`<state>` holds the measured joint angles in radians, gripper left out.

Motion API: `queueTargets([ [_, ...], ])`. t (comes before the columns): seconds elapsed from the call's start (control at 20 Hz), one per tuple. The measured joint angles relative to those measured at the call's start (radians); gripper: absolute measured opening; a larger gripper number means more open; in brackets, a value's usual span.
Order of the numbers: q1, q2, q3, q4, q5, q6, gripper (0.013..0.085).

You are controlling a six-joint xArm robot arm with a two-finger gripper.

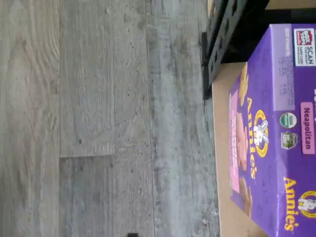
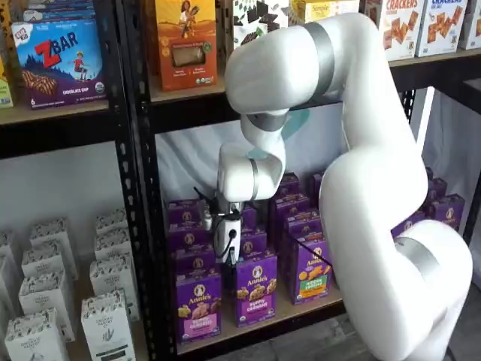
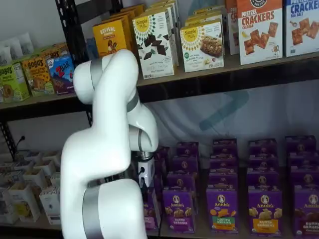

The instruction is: Pick up the purple box with a pink patch in the middle, on the bottom shelf, the first box from the left

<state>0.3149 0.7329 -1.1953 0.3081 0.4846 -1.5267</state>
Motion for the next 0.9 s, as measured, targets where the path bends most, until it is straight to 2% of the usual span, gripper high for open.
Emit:
queueTargets([
  [0.05, 0.000, 0.000, 0.002, -0.021, -0.007, 0.019, 0.0850],
  [0.1, -0.003, 0.000, 0.009, -0.085, -0.029, 0.073, 0.0850],
  [0.15, -0.007, 0.000, 0.013, -0.110, -0.043, 0.091, 0.0850],
  [0.6, -0.011, 0.029, -0.003, -0.041, -0.111, 0.022, 0.0850],
  [0.9, -0.005, 0.066, -0.041, -0.040, -0.134, 0.027, 0.0850],
])
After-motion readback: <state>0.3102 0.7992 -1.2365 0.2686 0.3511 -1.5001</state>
